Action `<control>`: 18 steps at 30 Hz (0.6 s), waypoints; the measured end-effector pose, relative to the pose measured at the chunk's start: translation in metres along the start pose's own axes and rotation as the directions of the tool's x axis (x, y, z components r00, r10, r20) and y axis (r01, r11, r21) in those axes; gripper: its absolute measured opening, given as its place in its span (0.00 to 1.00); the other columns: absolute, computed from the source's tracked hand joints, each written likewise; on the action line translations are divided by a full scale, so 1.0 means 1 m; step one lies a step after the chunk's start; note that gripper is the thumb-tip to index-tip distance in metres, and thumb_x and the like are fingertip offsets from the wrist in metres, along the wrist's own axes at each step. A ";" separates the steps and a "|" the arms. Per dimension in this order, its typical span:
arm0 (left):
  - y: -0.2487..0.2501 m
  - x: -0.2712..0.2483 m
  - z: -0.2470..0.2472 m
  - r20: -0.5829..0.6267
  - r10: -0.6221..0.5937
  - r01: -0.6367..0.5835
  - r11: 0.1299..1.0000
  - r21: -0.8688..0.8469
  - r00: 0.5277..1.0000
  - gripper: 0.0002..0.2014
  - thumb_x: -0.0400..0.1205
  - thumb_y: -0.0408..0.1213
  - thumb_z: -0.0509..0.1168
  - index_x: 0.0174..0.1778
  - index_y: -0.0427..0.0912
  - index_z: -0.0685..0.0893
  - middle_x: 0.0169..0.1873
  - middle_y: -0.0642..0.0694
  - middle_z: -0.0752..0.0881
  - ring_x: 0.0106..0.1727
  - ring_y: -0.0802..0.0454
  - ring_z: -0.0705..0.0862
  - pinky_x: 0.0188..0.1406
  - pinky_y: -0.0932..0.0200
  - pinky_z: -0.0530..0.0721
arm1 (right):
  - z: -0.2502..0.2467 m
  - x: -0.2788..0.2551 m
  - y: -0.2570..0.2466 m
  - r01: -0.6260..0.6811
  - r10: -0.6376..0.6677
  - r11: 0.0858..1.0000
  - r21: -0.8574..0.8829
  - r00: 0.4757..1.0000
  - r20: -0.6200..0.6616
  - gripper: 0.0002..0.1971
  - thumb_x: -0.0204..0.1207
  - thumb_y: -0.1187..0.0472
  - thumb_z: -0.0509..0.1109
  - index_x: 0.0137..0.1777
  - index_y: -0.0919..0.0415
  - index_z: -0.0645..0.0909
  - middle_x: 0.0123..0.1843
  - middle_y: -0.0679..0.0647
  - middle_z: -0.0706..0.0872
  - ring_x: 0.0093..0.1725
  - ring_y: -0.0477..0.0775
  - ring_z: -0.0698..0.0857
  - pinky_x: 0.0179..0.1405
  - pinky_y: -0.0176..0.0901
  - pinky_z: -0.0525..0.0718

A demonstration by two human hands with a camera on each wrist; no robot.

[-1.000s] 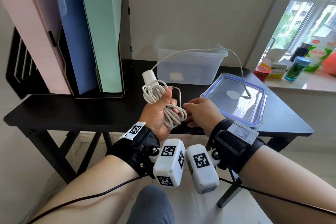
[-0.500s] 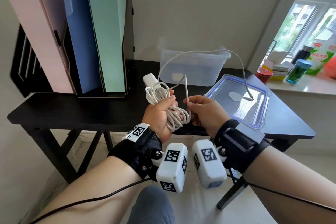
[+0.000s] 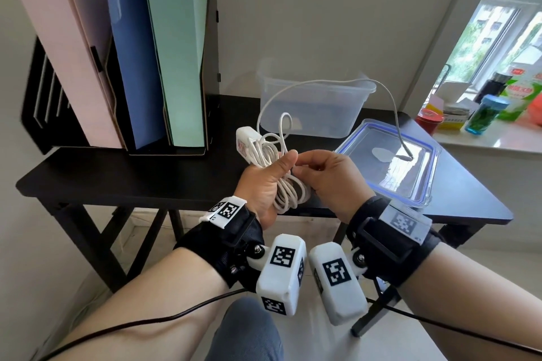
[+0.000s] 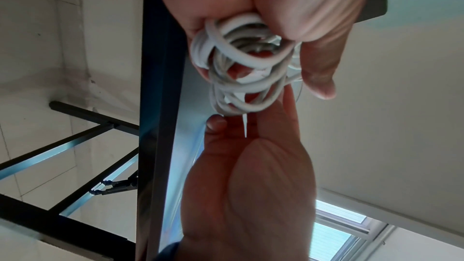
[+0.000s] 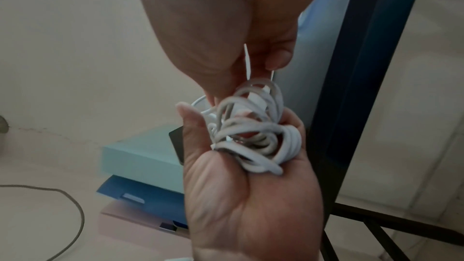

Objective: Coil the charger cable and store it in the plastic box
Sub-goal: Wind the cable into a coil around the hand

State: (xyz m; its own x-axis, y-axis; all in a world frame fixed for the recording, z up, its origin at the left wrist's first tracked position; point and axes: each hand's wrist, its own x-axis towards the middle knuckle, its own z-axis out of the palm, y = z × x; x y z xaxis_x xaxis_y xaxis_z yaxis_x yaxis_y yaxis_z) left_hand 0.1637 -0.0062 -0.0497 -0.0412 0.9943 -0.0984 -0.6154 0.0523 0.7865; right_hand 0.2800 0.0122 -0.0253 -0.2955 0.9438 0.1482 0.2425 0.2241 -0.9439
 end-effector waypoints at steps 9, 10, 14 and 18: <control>0.000 0.000 0.003 -0.021 -0.029 0.031 0.996 0.084 0.999 0.08 0.79 0.36 0.66 0.48 0.35 0.83 0.35 0.38 0.88 0.36 0.43 0.88 0.41 0.49 0.87 | 0.000 0.001 0.005 0.002 -0.006 0.997 0.079 0.999 0.051 0.05 0.72 0.68 0.72 0.40 0.58 0.87 0.40 0.62 0.88 0.39 0.57 0.87 0.47 0.55 0.88; 0.000 0.000 0.003 -0.023 -0.028 0.030 0.996 0.089 0.999 0.09 0.80 0.36 0.65 0.49 0.34 0.83 0.35 0.37 0.88 0.36 0.43 0.88 0.40 0.49 0.87 | 0.000 0.001 0.005 -0.013 0.006 0.995 0.103 0.998 0.064 0.06 0.73 0.69 0.71 0.40 0.58 0.87 0.40 0.61 0.89 0.40 0.57 0.87 0.48 0.54 0.88; 0.001 -0.001 0.002 -0.062 -0.022 0.028 0.995 0.100 0.998 0.08 0.82 0.35 0.62 0.45 0.33 0.82 0.27 0.40 0.87 0.30 0.45 0.87 0.35 0.51 0.87 | -0.001 0.002 0.006 -0.033 0.027 0.992 0.125 0.998 0.054 0.11 0.73 0.71 0.67 0.37 0.56 0.87 0.37 0.57 0.88 0.37 0.53 0.86 0.43 0.47 0.87; 0.002 -0.002 0.003 -0.113 -0.022 0.035 0.993 0.113 0.993 0.06 0.81 0.31 0.62 0.39 0.38 0.82 0.19 0.46 0.80 0.21 0.52 0.81 0.30 0.56 0.79 | -0.007 0.012 0.010 0.003 0.009 0.996 0.085 0.991 -0.132 0.15 0.71 0.73 0.65 0.39 0.50 0.81 0.32 0.51 0.82 0.31 0.49 0.77 0.33 0.40 0.77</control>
State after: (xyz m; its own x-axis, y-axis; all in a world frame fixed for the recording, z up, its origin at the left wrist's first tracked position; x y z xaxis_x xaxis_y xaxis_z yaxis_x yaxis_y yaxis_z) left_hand 0.1649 -0.0080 -0.0458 -0.1158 0.9761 -0.1840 -0.5239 0.0974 0.8462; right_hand 0.2856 0.0275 -0.0312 -0.1684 0.9695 0.1779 0.1626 0.2053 -0.9651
